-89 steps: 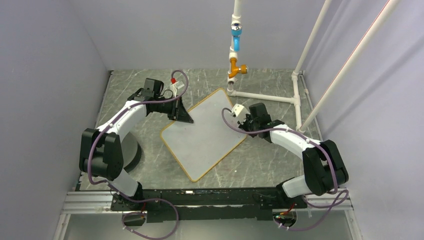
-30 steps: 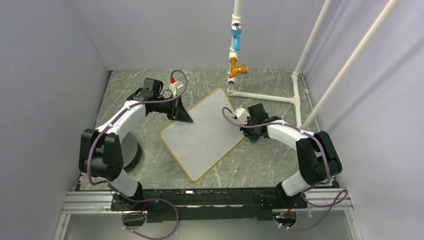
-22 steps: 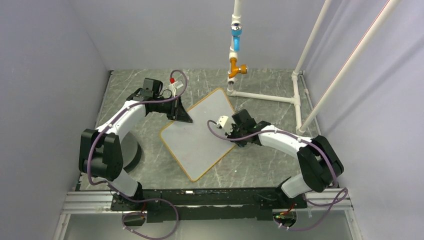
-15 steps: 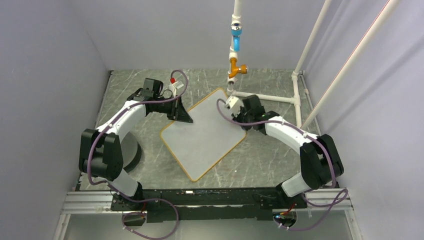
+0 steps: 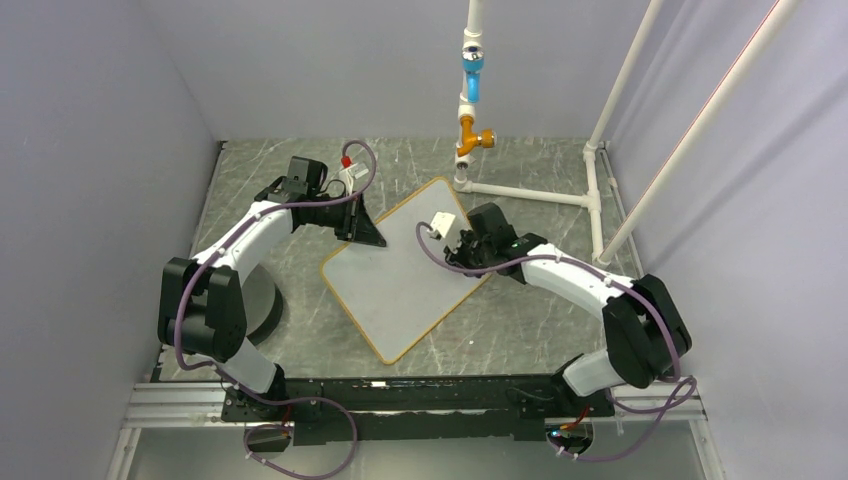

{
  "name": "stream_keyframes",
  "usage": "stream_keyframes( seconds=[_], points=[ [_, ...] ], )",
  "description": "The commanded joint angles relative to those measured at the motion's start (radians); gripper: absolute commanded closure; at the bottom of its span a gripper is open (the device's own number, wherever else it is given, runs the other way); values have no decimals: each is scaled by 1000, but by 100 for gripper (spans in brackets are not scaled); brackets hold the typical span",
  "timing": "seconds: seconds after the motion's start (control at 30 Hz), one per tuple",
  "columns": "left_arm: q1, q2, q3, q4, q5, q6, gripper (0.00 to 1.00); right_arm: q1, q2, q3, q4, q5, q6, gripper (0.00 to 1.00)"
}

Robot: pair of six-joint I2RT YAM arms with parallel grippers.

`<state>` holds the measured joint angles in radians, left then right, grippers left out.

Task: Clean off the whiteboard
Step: Erase the whiteboard at the center of the board.

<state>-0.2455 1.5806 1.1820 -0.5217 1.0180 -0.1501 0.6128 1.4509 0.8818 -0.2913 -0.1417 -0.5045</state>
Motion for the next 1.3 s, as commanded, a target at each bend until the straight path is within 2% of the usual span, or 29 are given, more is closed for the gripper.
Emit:
stream_keyframes(
  seconds=[0.0, 0.1, 0.23, 0.33, 0.47, 0.53, 0.6, 0.63, 0.73, 0.87, 0.97, 1.13, 1.2, 1.27],
  points=[
    [-34, -60, 21, 25, 212, 45, 100, -132, 31, 37, 30, -1, 42, 100],
    [-33, -62, 21, 26, 212, 45, 100, -198, 7, -15, 23, 1, 1, 100],
    [-34, -61, 22, 28, 214, 43, 100, -187, -40, -88, -20, -71, -38, 100],
    [-34, -62, 21, 28, 213, 43, 100, -125, -41, -79, -28, -94, -42, 100],
    [-36, -58, 23, 21, 215, 52, 100, 31, -19, -32, -27, -85, -25, 100],
    [-39, -59, 22, 16, 218, 60, 100, 47, -12, 10, -13, -88, 10, 100],
    [-41, -60, 23, 13, 221, 63, 100, 26, -8, 45, 44, -3, 32, 100],
    [-42, -62, 24, 13, 223, 64, 100, -22, -9, 58, 74, 12, 41, 100],
    [-45, -65, 24, 13, 227, 64, 100, -154, -1, 113, 153, 4, 84, 100],
    [-46, -67, 22, 26, 237, 56, 100, -188, -2, 133, 217, -33, 97, 100],
    [-49, -71, 16, 50, 256, 36, 100, -104, -2, 121, 224, -134, 126, 100],
    [-51, -80, -6, 128, 316, -36, 100, 177, 8, 87, 206, -224, 138, 100],
    [-52, -86, -13, 157, 335, -66, 100, 224, 9, 81, 185, -232, 113, 100],
    [-52, -102, -22, 183, 347, -97, 100, 227, -9, 60, 189, -168, 76, 100]
  ],
)
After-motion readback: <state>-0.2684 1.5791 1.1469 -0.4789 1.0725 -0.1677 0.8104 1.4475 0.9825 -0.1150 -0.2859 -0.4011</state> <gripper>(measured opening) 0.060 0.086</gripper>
